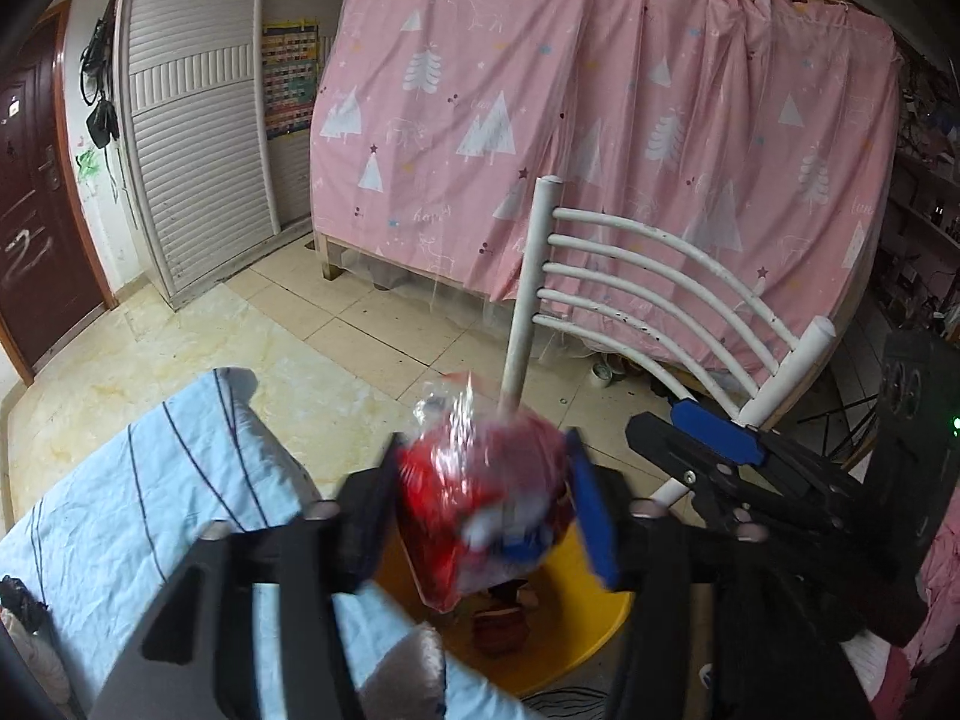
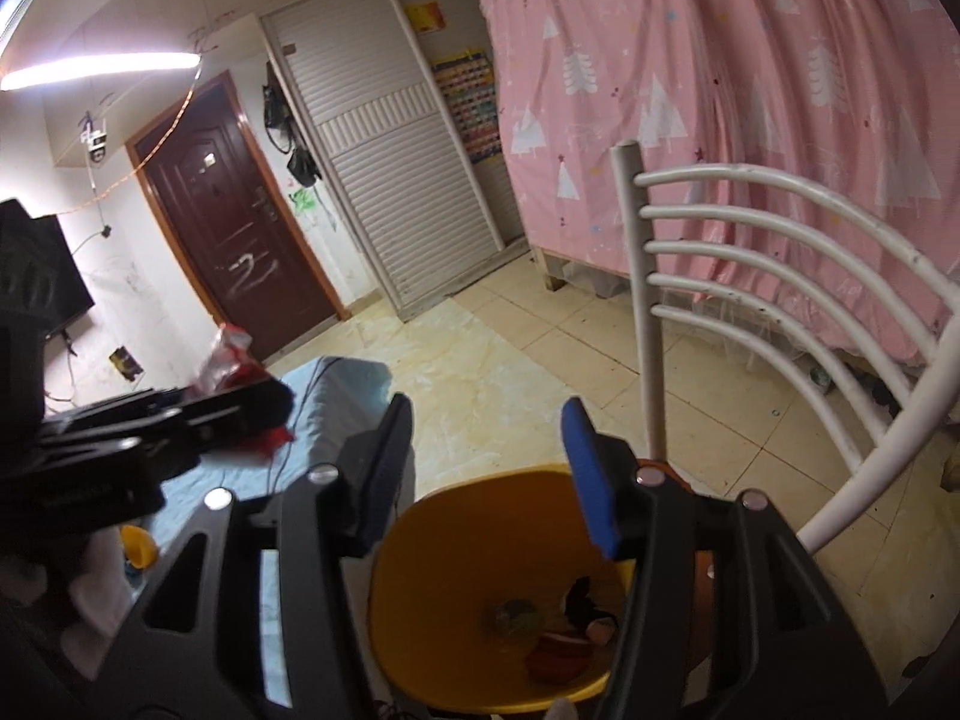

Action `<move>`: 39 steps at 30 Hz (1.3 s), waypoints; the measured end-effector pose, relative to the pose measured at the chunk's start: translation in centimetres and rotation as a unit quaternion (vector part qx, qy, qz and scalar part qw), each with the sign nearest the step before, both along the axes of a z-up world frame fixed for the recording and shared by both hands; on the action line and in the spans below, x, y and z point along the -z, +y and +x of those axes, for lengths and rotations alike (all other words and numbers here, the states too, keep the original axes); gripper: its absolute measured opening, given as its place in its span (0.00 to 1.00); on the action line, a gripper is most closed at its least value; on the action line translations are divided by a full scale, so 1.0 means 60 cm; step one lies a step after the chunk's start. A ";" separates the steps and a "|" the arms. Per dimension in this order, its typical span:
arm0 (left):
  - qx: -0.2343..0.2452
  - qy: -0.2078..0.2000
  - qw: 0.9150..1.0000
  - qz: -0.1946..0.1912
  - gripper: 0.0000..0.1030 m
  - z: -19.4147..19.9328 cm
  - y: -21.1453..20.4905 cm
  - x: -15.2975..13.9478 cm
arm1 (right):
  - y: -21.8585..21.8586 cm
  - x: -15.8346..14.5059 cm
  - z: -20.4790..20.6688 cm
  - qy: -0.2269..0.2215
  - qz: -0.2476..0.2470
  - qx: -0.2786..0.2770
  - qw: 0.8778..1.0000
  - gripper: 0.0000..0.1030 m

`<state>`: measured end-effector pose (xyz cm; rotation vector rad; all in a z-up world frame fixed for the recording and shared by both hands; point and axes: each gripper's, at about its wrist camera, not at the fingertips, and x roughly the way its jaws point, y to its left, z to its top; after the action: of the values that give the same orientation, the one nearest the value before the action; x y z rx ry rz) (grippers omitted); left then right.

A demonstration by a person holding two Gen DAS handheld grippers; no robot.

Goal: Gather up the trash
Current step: 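Carry both items over the yellow bin and open both tools, then return both tools to the pile and grasp the nepia tissue pack with left tool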

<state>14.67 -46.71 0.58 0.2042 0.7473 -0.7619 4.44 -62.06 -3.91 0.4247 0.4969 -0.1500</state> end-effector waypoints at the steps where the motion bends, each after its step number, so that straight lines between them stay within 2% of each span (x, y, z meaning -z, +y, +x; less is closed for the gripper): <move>1: -0.001 -0.001 1.000 -0.002 0.57 -0.003 0.001 0.000 | 0.001 -0.002 -0.002 0.000 -0.001 0.001 1.000 0.49; 3: -0.001 -0.001 1.000 -0.004 0.64 -0.007 0.000 -0.001 | 0.003 -0.004 -0.003 0.001 -0.005 0.001 1.000 0.50; 6: -0.005 -0.001 1.000 -0.004 0.68 -0.007 0.008 -0.002 | 0.004 -0.003 -0.002 -0.001 -0.004 0.001 1.000 0.53; 13: -0.030 -0.001 0.999 -0.024 0.69 -0.003 0.068 -0.021 | 0.035 -0.015 0.009 -0.003 -0.010 -0.017 1.000 0.53; 19: -0.042 -0.006 0.998 -0.046 0.70 -0.016 0.126 -0.049 | 0.077 -0.035 0.021 -0.008 -0.021 -0.038 0.999 0.58; 25: -0.066 -0.014 0.996 -0.061 0.73 -0.031 0.201 -0.074 | 0.137 -0.053 0.035 -0.012 -0.033 -0.073 0.997 0.59; 29: -0.084 -0.024 0.994 -0.065 0.75 -0.037 0.252 -0.086 | 0.186 -0.060 0.050 -0.009 -0.047 -0.098 0.994 0.64; 39: -0.122 -0.033 0.990 -0.068 0.75 -0.031 0.366 -0.092 | 0.293 -0.065 0.080 0.006 -0.071 -0.148 0.986 0.67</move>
<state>12.80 -24.77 6.13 0.0131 0.6406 -0.5671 9.25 -44.50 -0.04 0.2060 0.5513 0.0988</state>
